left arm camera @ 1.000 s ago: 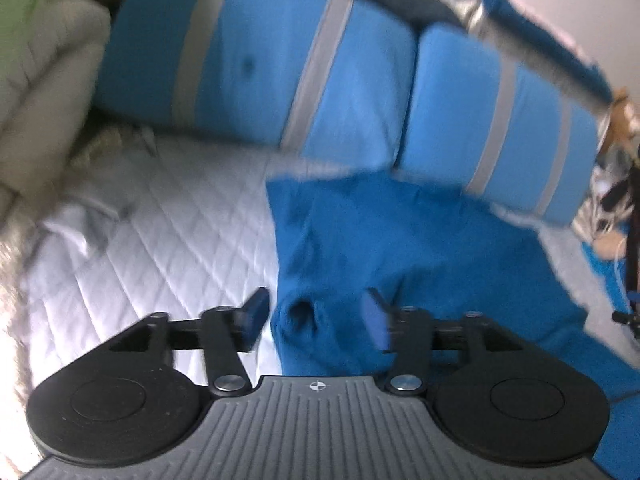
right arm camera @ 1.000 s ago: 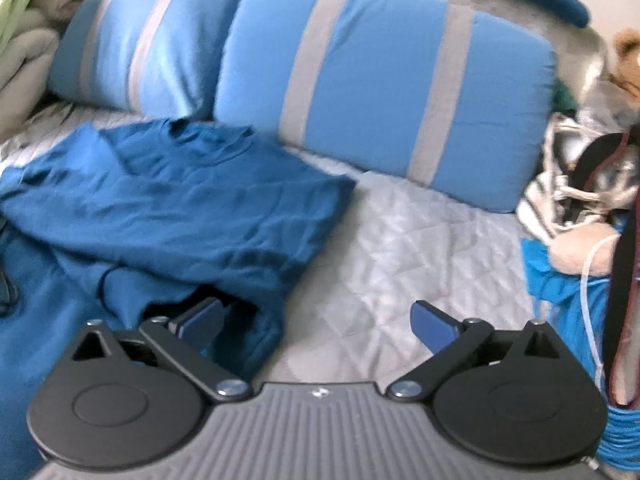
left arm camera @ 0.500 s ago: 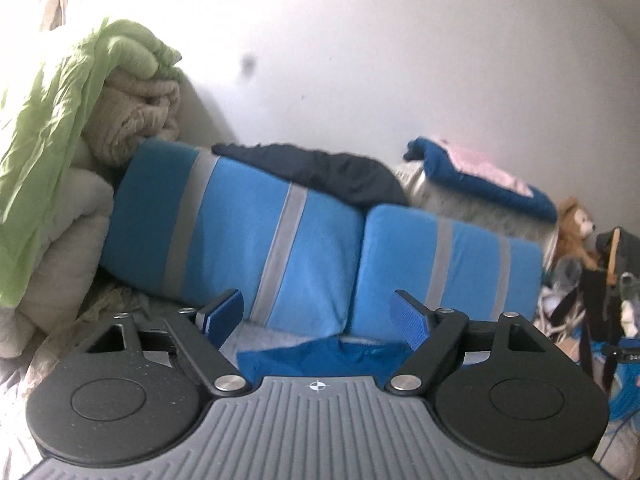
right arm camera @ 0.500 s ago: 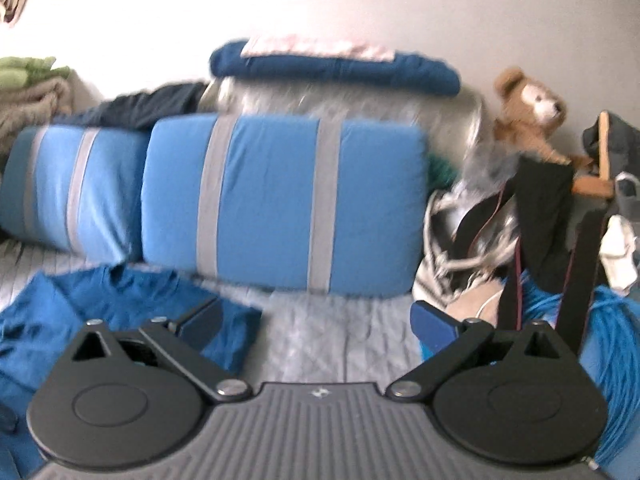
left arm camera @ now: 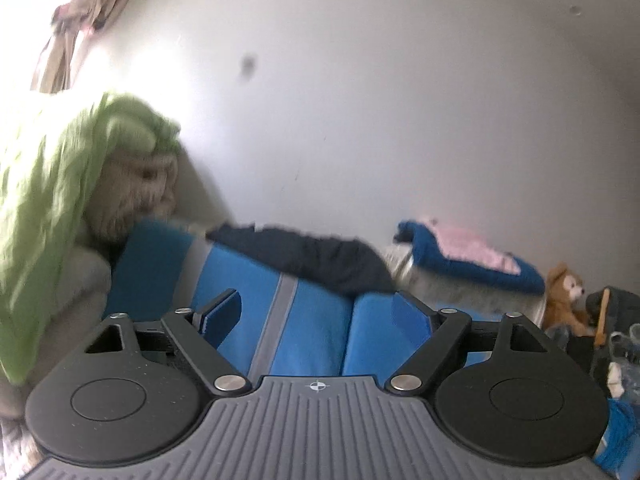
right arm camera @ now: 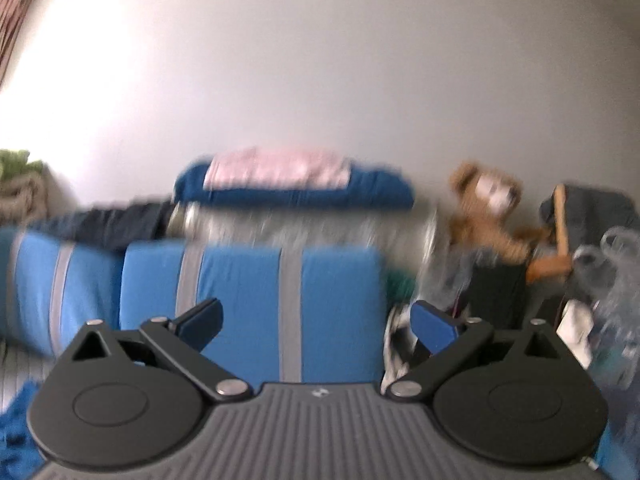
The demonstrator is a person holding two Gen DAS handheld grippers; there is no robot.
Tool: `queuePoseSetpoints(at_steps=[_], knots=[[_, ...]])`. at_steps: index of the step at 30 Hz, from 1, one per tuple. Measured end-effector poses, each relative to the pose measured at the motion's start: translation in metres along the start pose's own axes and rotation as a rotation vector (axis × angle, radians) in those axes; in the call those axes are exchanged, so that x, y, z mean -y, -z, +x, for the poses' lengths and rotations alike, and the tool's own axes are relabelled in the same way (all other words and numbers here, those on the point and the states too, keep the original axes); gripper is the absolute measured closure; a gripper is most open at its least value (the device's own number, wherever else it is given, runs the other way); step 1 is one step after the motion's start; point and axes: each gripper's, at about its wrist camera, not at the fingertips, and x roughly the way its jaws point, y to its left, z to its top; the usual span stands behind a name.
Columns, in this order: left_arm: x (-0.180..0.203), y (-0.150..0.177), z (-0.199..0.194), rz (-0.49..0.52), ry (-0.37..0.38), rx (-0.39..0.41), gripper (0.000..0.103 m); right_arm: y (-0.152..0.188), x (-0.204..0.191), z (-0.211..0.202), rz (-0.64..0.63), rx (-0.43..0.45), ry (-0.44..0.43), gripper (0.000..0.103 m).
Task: Fold clothes
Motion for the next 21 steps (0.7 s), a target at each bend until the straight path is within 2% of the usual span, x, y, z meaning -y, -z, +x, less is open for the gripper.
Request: queuePoseSetpoints(at_steps=[5, 12, 17, 21], knots=[[0.011, -0.025, -0.039, 0.105, 0.003, 0.013, 0.018, -0.049, 0.022, -0.042, 0.040, 0.105, 0.012, 0.000], [-0.004, -0.037, -0.095, 0.111, -0.026, -0.024, 0.018, -0.082, 0.053, -0.106, 0.053, 0.147, -0.005, 0.000], [-0.009, -0.027, -0.121, 0.173, -0.047, -0.131, 0.018, -0.078, 0.069, -0.142, -0.003, 0.101, -0.047, 0.000], [-0.017, 0.005, -0.137, 0.161, -0.056, -0.205, 0.018, -0.054, 0.078, -0.161, -0.043, 0.016, -0.122, 0.000]])
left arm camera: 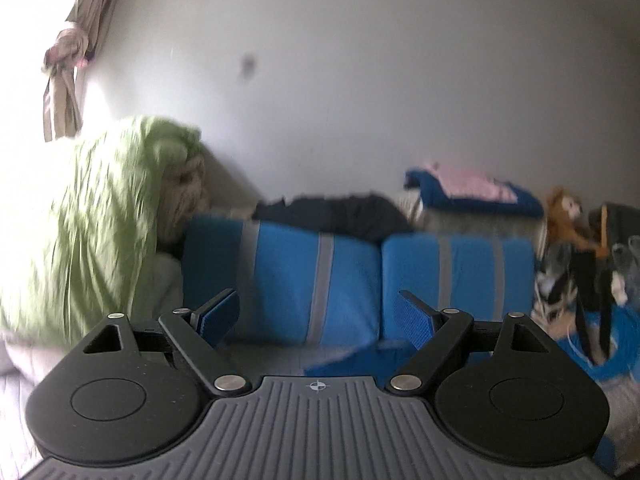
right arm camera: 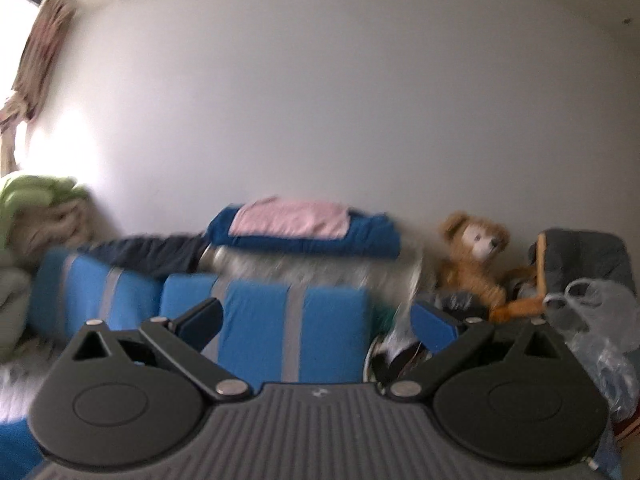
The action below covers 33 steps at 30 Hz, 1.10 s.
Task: Fold clothes
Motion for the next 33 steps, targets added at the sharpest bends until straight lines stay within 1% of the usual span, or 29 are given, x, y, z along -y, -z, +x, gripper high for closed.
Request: queuePoseSetpoints(at_steps=[4, 8, 11, 14, 18, 22, 24, 25, 26, 27, 28, 30, 32, 33], knots=[[-0.007, 0.048, 0.012, -0.059, 0.025, -0.084, 0.018, 0.042, 0.000, -0.008, 0.038, -0.073, -0.049, 0.000], [-0.013, 0.097, 0.035, -0.152, 0.059, -0.170, 0.018, 0.085, 0.001, 0.001, 0.137, -0.174, -0.067, 0.000], [-0.019, 0.126, 0.048, -0.227, 0.101, -0.223, 0.018, 0.113, 0.002, 0.008, 0.215, -0.231, -0.092, 0.000], [-0.024, 0.152, 0.058, -0.301, 0.147, -0.266, 0.019, 0.130, -0.005, 0.012, 0.235, -0.258, -0.115, 0.000], [-0.025, 0.175, 0.068, -0.354, 0.214, -0.309, 0.019, 0.148, -0.016, 0.021, 0.236, -0.305, -0.135, 0.000], [-0.027, 0.201, 0.083, -0.417, 0.272, -0.389, 0.019, 0.162, -0.026, 0.031, 0.250, -0.339, -0.160, 0.000], [-0.028, 0.216, 0.092, -0.466, 0.303, -0.435, 0.020, 0.168, -0.032, 0.034, 0.246, -0.351, -0.170, 0.000], [-0.029, 0.223, 0.096, -0.493, 0.316, -0.457, 0.025, 0.170, -0.035, 0.036, 0.239, -0.358, -0.174, 0.000], [-0.030, 0.231, 0.100, -0.520, 0.328, -0.480, 0.035, 0.172, -0.038, 0.037, 0.232, -0.364, -0.178, 0.000], [-0.031, 0.238, 0.103, -0.547, 0.341, -0.501, 0.039, 0.174, -0.040, 0.038, 0.222, -0.371, -0.183, 0.000], [-0.032, 0.244, 0.105, -0.577, 0.356, -0.515, 0.042, 0.175, -0.042, 0.039, 0.213, -0.377, -0.188, 0.000], [-0.036, 0.255, 0.108, -0.640, 0.386, -0.533, 0.045, 0.179, -0.047, 0.040, 0.193, -0.390, -0.198, 0.000], [-0.040, 0.264, 0.110, -0.719, 0.435, -0.544, 0.050, 0.181, -0.048, 0.040, 0.182, -0.398, -0.199, 0.000], [-0.041, 0.268, 0.111, -0.752, 0.456, -0.547, 0.050, 0.182, -0.048, 0.040, 0.185, -0.401, -0.198, 0.000]])
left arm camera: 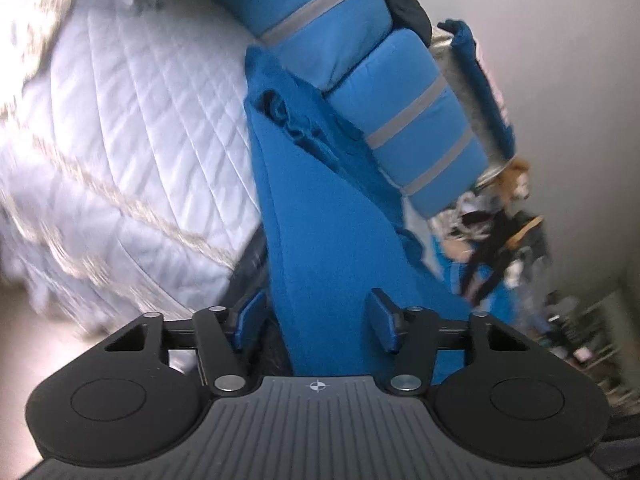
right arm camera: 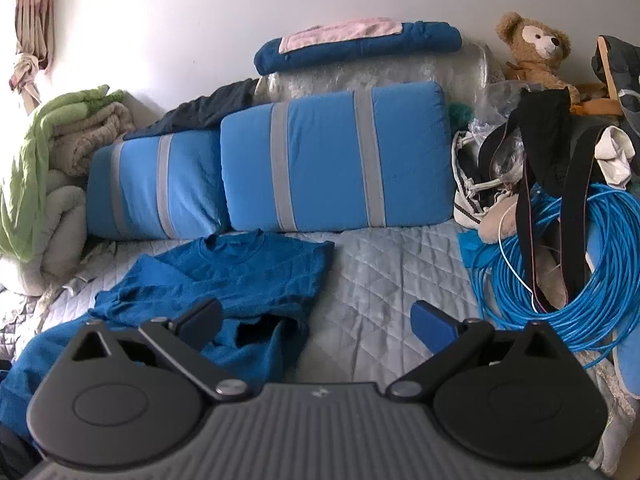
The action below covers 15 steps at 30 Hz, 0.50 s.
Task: Fold clothes
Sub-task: 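Grasp the sweatshirt edge with the left tool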
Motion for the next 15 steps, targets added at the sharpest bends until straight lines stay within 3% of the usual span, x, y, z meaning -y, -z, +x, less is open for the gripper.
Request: queuePoseSetpoints(at_steps=[4, 5, 8, 15], knots=[[-0.009, 0.004, 0.003, -0.067, 0.048, -0.015, 0.066, 0.006, 0.006, 0.001, 0.032, -0.001, 0.007, 0.000], [-0.009, 0.005, 0.002, -0.070, 0.055, -0.012, 0.076, 0.007, 0.008, 0.002, 0.043, 0.003, 0.017, 0.000], [-0.009, 0.006, -0.002, -0.080, 0.050, -0.002, 0.091, 0.015, 0.013, 0.004, 0.081, -0.002, 0.025, 0.000], [0.001, 0.006, 0.000, -0.035, 0.003, 0.016, 0.092, 0.044, 0.018, 0.008, 0.132, -0.040, -0.013, 0.000]])
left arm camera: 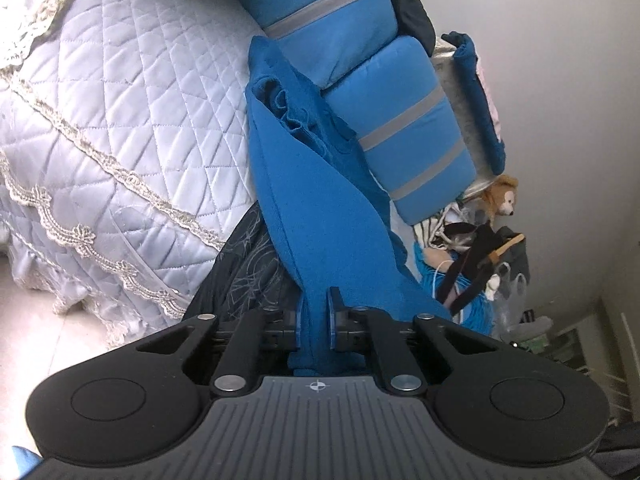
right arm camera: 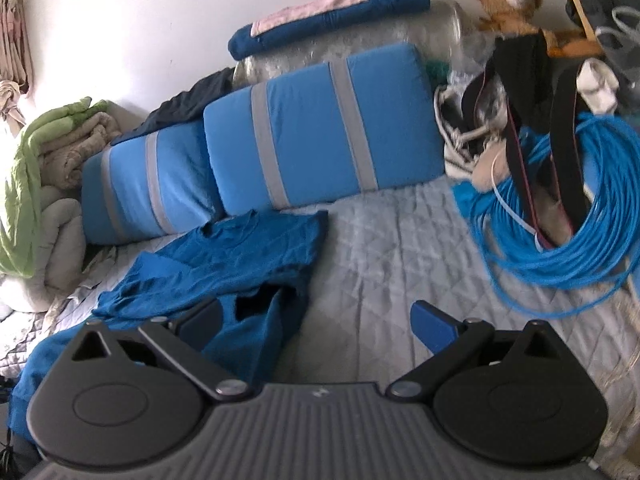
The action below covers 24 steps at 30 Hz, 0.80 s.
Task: Fold clothes
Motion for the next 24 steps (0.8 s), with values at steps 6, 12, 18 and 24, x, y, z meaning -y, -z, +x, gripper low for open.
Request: queuePoseSetpoints(at_steps=[6, 12, 18, 24], knots=[[0.008, 0.002, 0.000, 0.050, -0.042, 0.025, 0.092, 0.027, 0.007, 0.011, 0.050, -0.040, -0.008, 0.000], [0.002, 0.001, 0.002, -0.007, -0.052, 0.039, 0.090, 0.058, 0.008, 0.022, 0.134, -0.090, -0.190, 0.000], [0.001, -0.001, 0.002, -0.028, -0.059, 0.037, 0.090, 0.087, 0.001, 0.029, 0.192, -0.141, -0.350, 0.008], [0.001, 0.000, 0.002, -0.024, -0.068, 0.037, 0.088, 0.108, 0.007, 0.033, 0.298, -0.170, -0.505, 0.021]])
